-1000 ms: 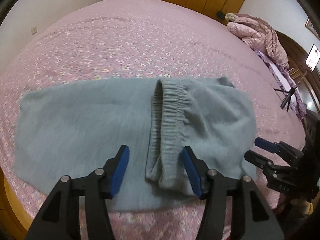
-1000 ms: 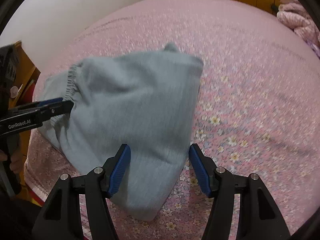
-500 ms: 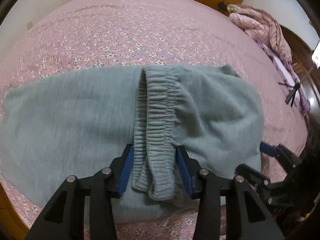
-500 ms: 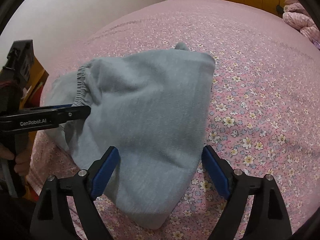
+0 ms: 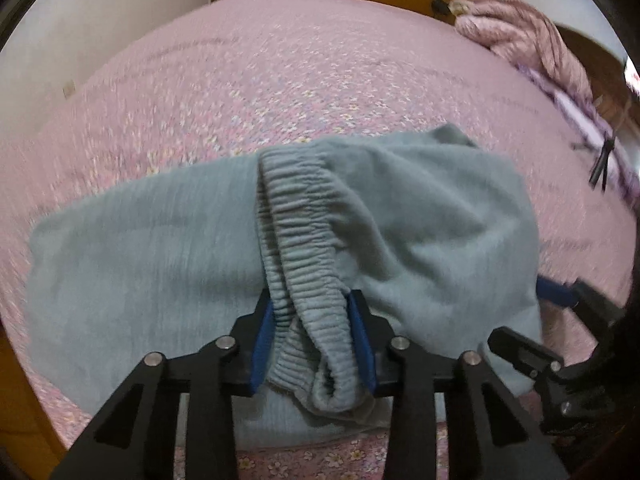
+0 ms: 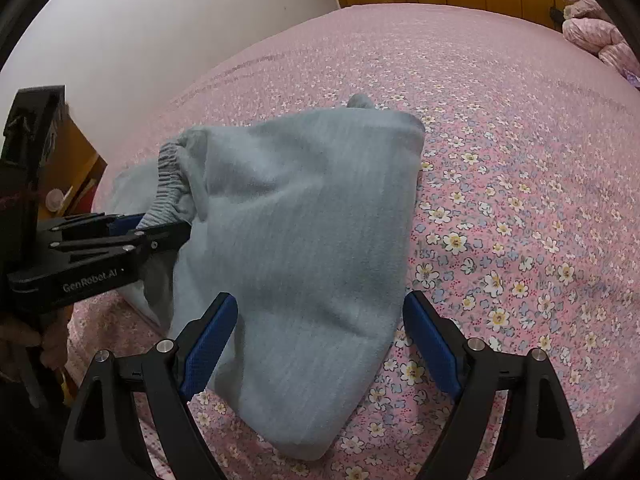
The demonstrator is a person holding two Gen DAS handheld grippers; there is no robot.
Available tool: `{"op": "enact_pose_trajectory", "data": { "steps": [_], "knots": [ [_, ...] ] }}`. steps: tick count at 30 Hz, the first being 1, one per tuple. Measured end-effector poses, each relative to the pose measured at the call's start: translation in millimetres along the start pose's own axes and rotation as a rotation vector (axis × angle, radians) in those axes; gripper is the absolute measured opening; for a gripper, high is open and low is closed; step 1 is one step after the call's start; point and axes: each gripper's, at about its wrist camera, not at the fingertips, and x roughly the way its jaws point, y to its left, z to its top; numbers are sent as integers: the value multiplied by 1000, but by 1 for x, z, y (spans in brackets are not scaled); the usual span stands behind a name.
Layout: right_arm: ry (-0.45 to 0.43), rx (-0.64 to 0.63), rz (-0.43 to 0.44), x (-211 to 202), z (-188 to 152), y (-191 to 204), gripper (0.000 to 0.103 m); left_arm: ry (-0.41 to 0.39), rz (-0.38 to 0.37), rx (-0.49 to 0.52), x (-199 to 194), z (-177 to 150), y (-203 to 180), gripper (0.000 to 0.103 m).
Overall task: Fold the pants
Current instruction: 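Grasp the folded waistband with the left gripper and lift it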
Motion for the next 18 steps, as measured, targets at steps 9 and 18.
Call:
{"op": "enact_pose_trajectory", "data": {
  "steps": [9, 18],
  "knots": [
    [-26, 33, 30, -5, -2, -6, 88, 5, -60, -48, 7, 0, 8, 36],
    [37, 43, -9, -16, 6, -13, 77, -53, -38, 13, -9, -7, -3, 29]
  ]
}}
